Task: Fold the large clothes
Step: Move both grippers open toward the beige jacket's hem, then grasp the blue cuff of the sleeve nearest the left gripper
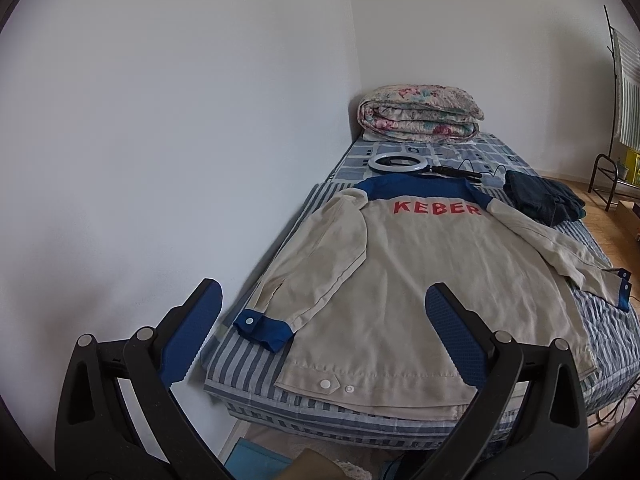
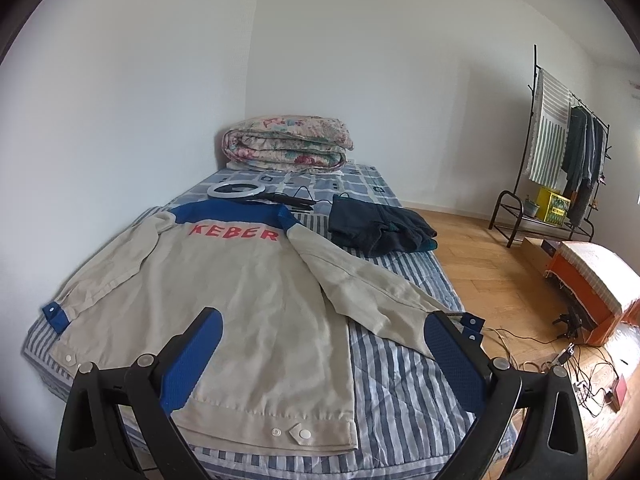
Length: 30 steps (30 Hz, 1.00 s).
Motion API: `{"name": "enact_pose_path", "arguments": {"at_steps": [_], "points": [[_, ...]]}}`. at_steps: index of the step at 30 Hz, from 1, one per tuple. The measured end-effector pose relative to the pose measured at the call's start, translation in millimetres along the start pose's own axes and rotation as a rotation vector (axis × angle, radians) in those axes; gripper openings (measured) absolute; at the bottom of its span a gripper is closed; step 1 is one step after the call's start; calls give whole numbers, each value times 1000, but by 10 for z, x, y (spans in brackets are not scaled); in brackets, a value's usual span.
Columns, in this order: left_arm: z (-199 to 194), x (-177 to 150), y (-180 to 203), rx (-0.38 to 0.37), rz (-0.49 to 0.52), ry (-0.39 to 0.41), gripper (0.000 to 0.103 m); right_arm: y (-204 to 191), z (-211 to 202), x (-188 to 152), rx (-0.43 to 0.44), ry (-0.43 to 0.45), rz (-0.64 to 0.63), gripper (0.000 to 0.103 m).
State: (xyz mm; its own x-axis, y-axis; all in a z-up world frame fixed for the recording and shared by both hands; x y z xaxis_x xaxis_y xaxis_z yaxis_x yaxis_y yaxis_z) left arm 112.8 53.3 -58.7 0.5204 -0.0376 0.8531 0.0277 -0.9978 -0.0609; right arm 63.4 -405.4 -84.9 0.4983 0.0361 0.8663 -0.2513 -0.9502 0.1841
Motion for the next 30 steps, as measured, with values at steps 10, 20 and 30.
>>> {"name": "enact_pose_path", "arguments": {"at_steps": [10,20,30], "points": [[614,-251,-537,25,-68,-120,79,-483,378,108,214,88,-23,101],[1507,-1000,-1176,-143,-413,-417,58,-969,889,-133,463,-108,-32,78],[2175,-1342,-1461,-133,-624,-529,64,-1148,1091,-242,405,-186,-63,76]]}}
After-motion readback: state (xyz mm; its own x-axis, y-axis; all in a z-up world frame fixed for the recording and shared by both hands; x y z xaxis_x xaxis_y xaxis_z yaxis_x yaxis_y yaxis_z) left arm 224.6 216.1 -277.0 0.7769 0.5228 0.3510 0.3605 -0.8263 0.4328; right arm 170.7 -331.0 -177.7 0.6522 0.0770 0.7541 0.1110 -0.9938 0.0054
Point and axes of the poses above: each gripper's, at about its wrist camera, not at the fingertips, and z roughly the way its jaws point, y to its right, x to its top, the point moved 5 cm from there along z, roughly the way its jaws point, and after that the axes turned 4 degrees about -x, right-handed, at the moved point
